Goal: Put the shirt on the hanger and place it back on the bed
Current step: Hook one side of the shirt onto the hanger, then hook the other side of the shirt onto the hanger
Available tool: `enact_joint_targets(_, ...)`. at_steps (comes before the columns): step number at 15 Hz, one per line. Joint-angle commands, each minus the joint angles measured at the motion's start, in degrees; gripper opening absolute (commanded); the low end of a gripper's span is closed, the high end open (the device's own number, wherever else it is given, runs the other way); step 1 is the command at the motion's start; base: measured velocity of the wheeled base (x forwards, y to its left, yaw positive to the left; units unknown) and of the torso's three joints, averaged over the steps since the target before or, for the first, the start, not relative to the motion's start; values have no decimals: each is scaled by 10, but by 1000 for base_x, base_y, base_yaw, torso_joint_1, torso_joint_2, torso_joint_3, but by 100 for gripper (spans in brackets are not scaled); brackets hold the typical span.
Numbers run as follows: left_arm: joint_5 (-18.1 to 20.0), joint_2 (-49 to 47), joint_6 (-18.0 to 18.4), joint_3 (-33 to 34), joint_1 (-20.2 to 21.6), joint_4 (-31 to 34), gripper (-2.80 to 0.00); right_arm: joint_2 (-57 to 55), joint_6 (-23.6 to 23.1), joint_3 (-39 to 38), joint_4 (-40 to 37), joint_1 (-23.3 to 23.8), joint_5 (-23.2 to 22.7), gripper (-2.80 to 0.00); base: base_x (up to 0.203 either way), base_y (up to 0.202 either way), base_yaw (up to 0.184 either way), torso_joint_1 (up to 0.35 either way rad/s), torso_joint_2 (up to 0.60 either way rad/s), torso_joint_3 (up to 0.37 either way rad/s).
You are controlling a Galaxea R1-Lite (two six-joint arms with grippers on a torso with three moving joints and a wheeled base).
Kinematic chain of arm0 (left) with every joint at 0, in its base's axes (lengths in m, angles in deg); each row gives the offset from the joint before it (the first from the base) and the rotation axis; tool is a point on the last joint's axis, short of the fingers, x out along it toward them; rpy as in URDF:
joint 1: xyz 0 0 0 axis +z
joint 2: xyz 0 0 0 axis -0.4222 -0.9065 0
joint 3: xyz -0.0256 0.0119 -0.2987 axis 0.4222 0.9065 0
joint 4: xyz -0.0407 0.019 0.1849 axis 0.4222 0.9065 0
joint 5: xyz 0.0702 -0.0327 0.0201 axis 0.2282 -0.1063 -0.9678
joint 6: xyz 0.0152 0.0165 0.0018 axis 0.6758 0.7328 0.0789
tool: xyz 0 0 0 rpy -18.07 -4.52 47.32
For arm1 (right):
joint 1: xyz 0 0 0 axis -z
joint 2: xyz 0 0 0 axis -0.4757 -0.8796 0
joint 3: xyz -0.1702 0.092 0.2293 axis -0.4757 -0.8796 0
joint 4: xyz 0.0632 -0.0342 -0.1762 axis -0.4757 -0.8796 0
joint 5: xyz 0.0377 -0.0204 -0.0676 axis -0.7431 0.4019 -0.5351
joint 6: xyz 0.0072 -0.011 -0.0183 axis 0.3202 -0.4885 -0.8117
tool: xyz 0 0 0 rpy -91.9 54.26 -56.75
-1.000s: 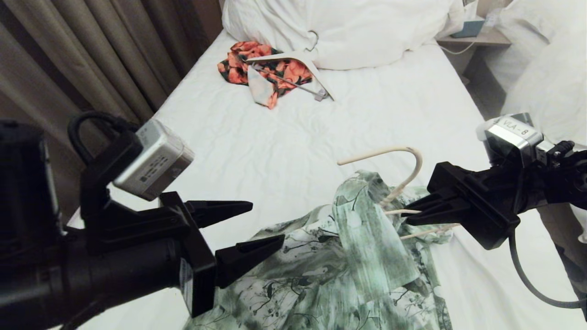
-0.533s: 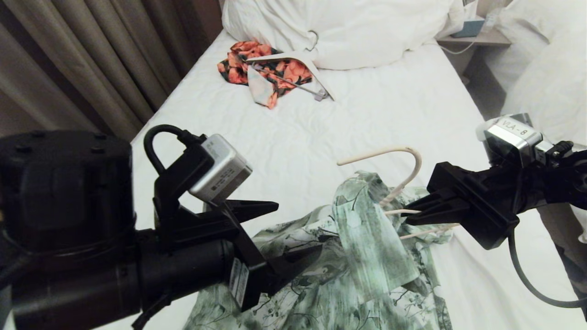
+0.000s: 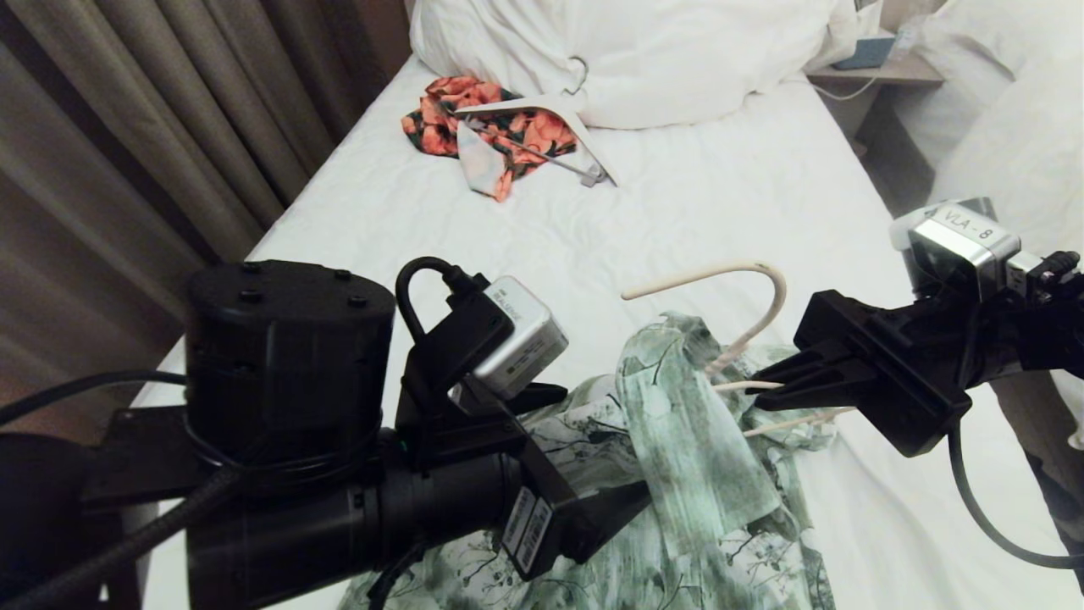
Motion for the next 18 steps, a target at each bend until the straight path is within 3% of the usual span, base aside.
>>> enact_joint_targets(1,0,-20,1,-7,-2,-2,0,1,-3,-2,0,0,-5,-280,0,0,0,0,0,0)
enact_joint_targets(2,0,-23,1,-9,-2,-2,0,1,-1,-1,0,0,-5,-280,0,0,0,0,0,0)
enact_joint_targets(3,0,-25,1,-13,-2,-2,-280,1,-1,-1,0,0,-5,-280,0,0,0,0,0,0)
enact_joint_targets(18,-1,-38,2,-12,-2,-2,-280,8,19,-3,36,1,-5,-280,0,0,0,0,0,0)
